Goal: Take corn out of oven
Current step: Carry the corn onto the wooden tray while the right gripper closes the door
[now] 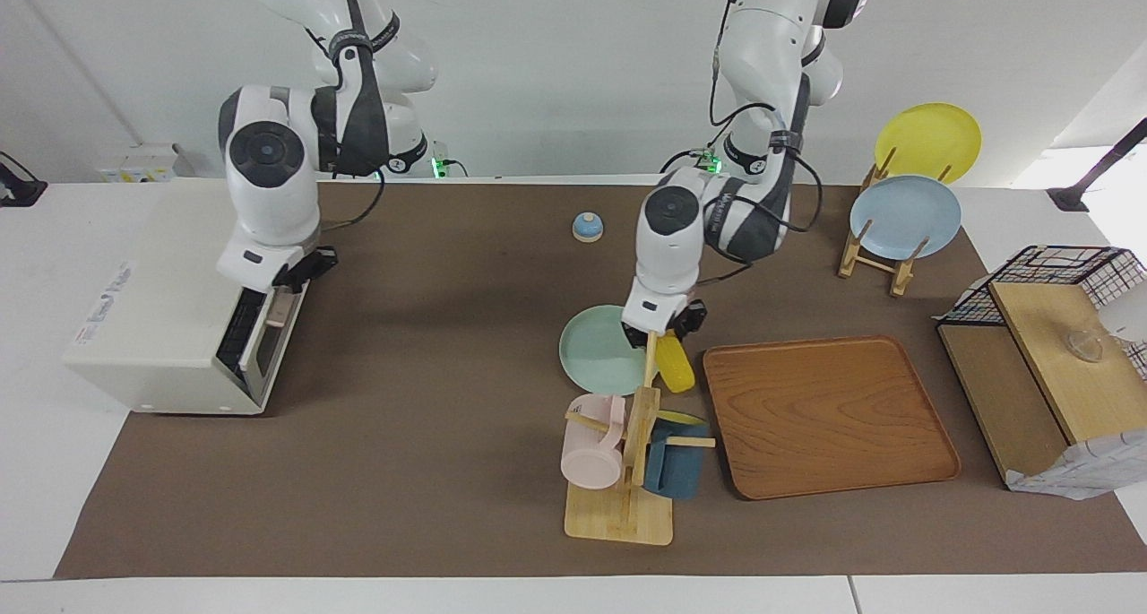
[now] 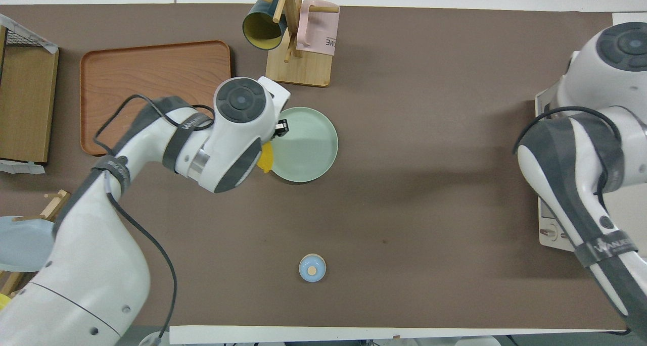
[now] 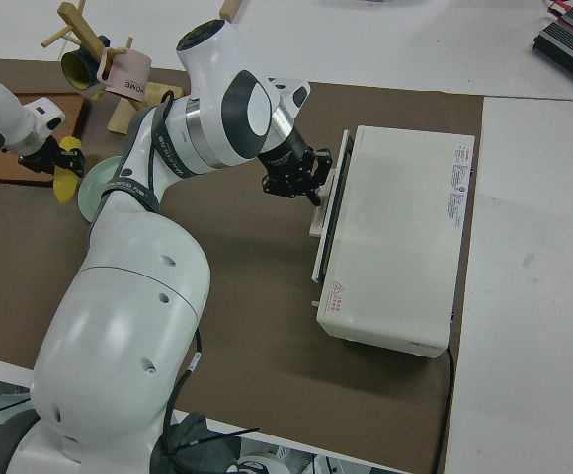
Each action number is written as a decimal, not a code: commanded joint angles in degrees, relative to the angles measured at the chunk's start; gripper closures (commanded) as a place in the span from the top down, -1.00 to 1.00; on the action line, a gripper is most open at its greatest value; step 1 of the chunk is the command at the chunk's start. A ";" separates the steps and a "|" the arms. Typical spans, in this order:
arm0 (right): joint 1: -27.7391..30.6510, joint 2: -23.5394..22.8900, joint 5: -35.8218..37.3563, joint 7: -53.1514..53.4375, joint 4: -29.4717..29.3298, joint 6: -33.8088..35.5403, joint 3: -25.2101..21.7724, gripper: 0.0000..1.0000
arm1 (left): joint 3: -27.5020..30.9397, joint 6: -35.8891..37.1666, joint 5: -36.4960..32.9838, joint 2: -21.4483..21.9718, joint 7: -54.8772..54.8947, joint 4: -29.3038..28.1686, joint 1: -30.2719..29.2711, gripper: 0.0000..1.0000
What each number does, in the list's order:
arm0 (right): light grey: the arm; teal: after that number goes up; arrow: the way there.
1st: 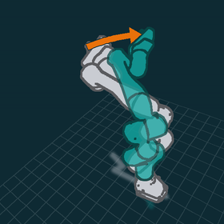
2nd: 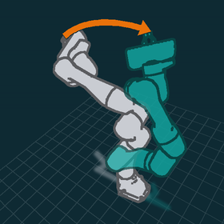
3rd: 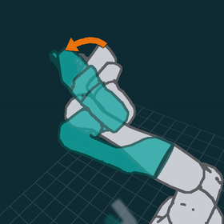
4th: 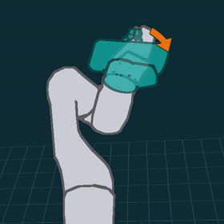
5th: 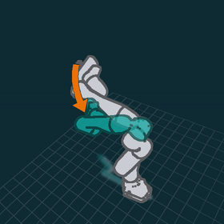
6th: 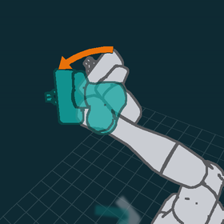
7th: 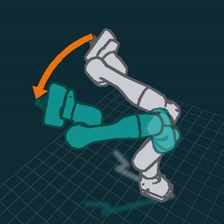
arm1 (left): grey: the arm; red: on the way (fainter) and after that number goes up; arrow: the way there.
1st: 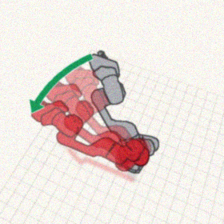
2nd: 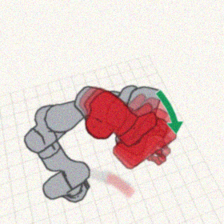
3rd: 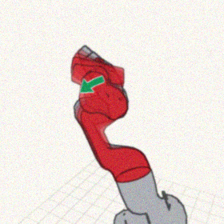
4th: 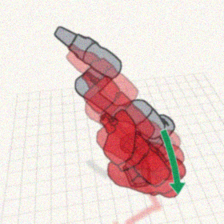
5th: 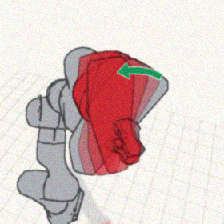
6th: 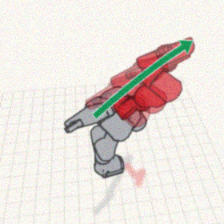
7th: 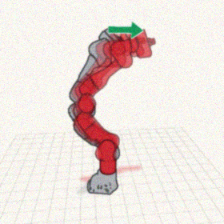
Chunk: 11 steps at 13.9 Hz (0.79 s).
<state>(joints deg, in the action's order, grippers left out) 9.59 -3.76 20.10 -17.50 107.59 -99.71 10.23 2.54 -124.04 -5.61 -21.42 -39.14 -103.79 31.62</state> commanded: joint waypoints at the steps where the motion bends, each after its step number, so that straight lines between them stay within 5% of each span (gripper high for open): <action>1: 0.86 -0.81 -2.58 -0.69 -3.85 3.26 0.06 0.14 | -0.52 -2.87 -0.80 0.42 11.32 -1.15 -7.60 -1.00; 2: 1.39 0.06 -5.31 -0.69 -6.40 6.17 0.06 0.99 | -0.52 -4.01 -0.80 -0.20 14.33 -1.15 -9.54 -1.00; 3: 1.74 1.46 -8.55 -0.69 -9.21 8.89 -0.03 1.00 | -0.52 -7.15 -0.80 -0.90 17.23 -1.15 -11.82 -0.98; 4: 1.74 2.70 -10.59 -0.60 -11.68 11.44 -0.03 1.00 | -0.43 -9.62 -1.32 -1.77 20.65 -1.15 -13.15 -0.67; 5: 1.83 3.40 -13.04 0.01 -15.01 14.34 -0.12 1.00 | -0.34 -10.17 -1.33 -2.04 22.77 -0.98 -13.51 0.03; 6: 1.92 3.24 -14.72 0.27 -19.13 17.07 -0.21 1.00 | -0.17 -9.74 -1.42 -1.96 23.23 -0.54 -13.95 0.99; 9: 2.88 2.97 -18.76 2.38 -29.35 25.86 -0.30 1.00 | 0.54 -7.37 -1.24 2.77 22.88 -0.89 -16.23 1.00; 11: 2.36 3.93 -16.16 3.43 -27.55 23.44 0.14 1.00 | 0.62 3.65 -1.15 9.79 24.19 -0.89 -16.94 1.00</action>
<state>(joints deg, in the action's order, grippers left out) 11.42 1.26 3.41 -15.93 80.12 -75.39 9.63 3.08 -128.77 -5.65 -19.46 -16.31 -103.14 15.56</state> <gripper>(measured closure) 0.000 0.000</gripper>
